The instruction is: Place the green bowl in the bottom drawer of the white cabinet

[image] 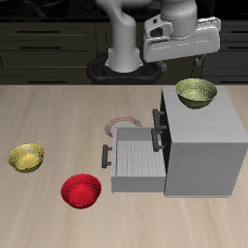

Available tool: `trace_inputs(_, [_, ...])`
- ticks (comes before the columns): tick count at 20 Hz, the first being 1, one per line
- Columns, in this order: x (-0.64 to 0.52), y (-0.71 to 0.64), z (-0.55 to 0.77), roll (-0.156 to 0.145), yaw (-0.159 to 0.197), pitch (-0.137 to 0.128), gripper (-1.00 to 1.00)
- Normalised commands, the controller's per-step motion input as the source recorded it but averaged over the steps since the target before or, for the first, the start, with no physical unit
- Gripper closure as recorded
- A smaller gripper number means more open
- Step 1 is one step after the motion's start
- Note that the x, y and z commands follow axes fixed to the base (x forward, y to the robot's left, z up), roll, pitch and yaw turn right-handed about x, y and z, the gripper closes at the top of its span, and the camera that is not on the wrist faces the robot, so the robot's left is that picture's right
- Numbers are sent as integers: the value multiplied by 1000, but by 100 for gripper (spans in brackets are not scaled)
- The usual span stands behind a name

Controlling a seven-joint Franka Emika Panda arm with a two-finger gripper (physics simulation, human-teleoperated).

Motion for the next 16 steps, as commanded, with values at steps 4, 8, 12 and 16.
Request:
trace_inputs(4, [176,38,73,-26,6,-15,-100])
trace_inputs(8, [176,-7,147,-23,4,-23,-100])
trace_inputs(12, [157,16,107,-15,-5,-11,-100])
trace_inputs(16, [131,-14,51,-10,-11,-8,-100])
